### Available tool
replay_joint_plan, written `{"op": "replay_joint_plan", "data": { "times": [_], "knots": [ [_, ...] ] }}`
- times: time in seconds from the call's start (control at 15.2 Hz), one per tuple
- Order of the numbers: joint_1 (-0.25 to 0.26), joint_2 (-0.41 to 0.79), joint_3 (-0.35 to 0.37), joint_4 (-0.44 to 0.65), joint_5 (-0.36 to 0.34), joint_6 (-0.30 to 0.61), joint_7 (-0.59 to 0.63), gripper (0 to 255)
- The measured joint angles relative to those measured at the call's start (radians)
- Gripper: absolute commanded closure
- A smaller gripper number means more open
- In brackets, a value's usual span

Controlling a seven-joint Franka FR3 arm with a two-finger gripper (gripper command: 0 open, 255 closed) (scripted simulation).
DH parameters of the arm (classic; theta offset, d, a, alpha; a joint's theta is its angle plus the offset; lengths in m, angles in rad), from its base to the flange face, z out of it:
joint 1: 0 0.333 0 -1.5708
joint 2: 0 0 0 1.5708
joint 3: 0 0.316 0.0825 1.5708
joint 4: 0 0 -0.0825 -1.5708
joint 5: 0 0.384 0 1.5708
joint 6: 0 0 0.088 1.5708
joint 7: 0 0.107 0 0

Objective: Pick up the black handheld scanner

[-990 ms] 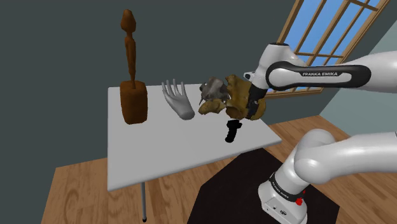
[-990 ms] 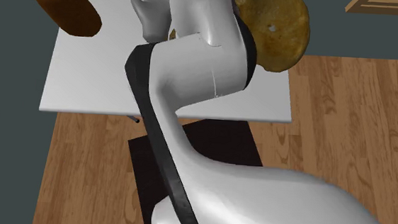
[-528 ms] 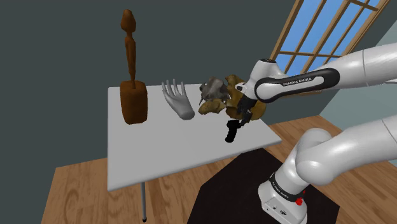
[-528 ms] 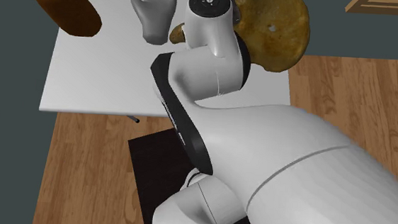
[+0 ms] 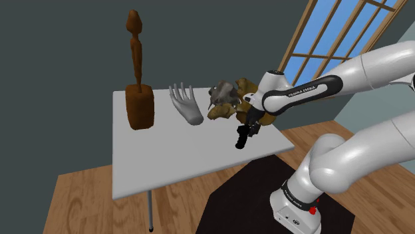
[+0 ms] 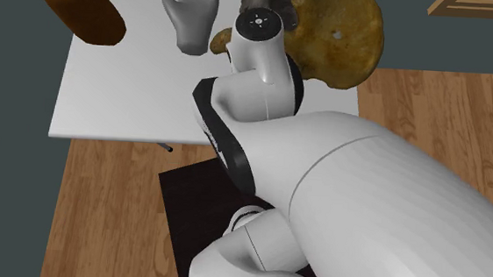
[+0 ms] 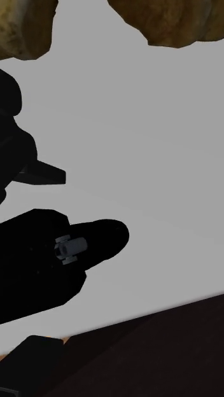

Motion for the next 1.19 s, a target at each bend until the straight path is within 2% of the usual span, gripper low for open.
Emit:
{"op": "replay_joint_plan", "data": {
  "times": [0.66,1.19],
  "knots": [
    [0.001,0.006,-0.002,-0.002,0.0,0.011,0.0,255],
    [-0.01,-0.088,0.031,0.039,0.004,-0.125,0.005,255]
  ]
}}
